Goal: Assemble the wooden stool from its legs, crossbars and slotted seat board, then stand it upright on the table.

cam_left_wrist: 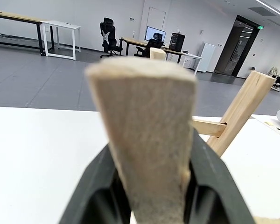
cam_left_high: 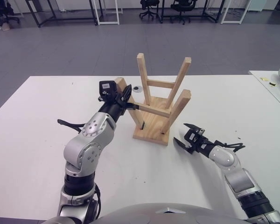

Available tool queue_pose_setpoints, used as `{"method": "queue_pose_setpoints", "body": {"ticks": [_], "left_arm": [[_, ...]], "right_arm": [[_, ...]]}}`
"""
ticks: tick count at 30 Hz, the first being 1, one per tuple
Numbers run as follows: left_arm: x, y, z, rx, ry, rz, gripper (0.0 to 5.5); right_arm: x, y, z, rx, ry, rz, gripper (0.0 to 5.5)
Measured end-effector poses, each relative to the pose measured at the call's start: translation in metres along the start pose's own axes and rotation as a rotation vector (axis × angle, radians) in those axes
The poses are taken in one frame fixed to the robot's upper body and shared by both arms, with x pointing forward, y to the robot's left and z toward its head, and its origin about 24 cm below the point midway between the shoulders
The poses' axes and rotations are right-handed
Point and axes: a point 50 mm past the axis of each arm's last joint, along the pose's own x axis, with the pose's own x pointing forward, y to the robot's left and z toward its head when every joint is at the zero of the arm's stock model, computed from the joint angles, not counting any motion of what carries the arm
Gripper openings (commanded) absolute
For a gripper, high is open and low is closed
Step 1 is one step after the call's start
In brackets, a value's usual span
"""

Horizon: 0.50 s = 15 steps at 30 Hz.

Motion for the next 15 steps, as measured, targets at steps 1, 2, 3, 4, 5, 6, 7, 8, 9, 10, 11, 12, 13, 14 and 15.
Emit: {"method": "queue_pose_setpoints", "body": {"ticks": [1,2,3,4,5,6,7,8,9,10,11,12,13,14,15], "left_arm": [[0.0,-0.002,0.0,0.017,-0.001,-0.002,1.03],[-0.001,-0.005,-0.001,0.029,-0.002,-0.008,1.03],[-0.002,-0.006,-0.001,0.044,-0.004,-0.009,1.03],[-0.002,-0.007,-0.001,0.05,-0.004,-0.009,1.03],[-0.002,-0.008,-0.001,0.054,-0.011,-0.01,1.03],[-0.003,-0.008,0.0,0.05,-0.02,-0.011,1.03],[-0.004,-0.009,0.001,0.047,-0.025,-0.012,1.03],[-0.004,-0.009,0.001,0.045,-0.028,-0.009,1.03],[-0.005,-0.008,0.0,0.043,-0.027,-0.002,1.03],[-0.006,-0.008,0.001,0.039,-0.032,0.01,1.03],[-0.006,-0.008,0.001,0.034,-0.037,0.013,1.03],[-0.007,-0.009,0.002,0.029,-0.046,0.013,1.03],[-0.007,-0.009,0.001,0.031,-0.044,0.018,1.03],[-0.006,-0.009,-0.001,0.035,-0.043,0.038,1.03],[-0.005,-0.01,-0.002,0.029,-0.037,0.044,1.03]], "right_arm": [[0.001,0.0,0.0,0.011,0.005,-0.013,3.93],[0.001,-0.002,0.001,0.023,0.013,-0.03,3.93],[-0.003,-0.009,0.004,0.05,0.025,-0.097,3.93],[-0.006,-0.015,0.008,0.063,0.02,-0.137,3.93],[-0.012,-0.026,0.02,0.077,-0.014,-0.205,3.93],[-0.022,-0.038,0.04,0.106,-0.073,-0.277,3.93],[-0.031,-0.045,0.054,0.127,-0.119,-0.322,3.93],[-0.042,-0.054,0.068,0.151,-0.156,-0.369,3.93],[-0.054,-0.068,0.082,0.163,-0.191,-0.438,3.93],[-0.064,-0.087,0.101,0.17,-0.244,-0.535,3.93],[-0.07,-0.103,0.123,0.162,-0.319,-0.608,3.93],[-0.073,-0.114,0.156,0.149,-0.433,-0.653,3.93],[-0.071,-0.113,0.186,0.139,-0.532,-0.64,3.93],[-0.066,-0.101,0.219,0.095,-0.627,-0.582,3.93],[-0.056,-0.087,0.235,0.045,-0.653,-0.514,3.93]]}}
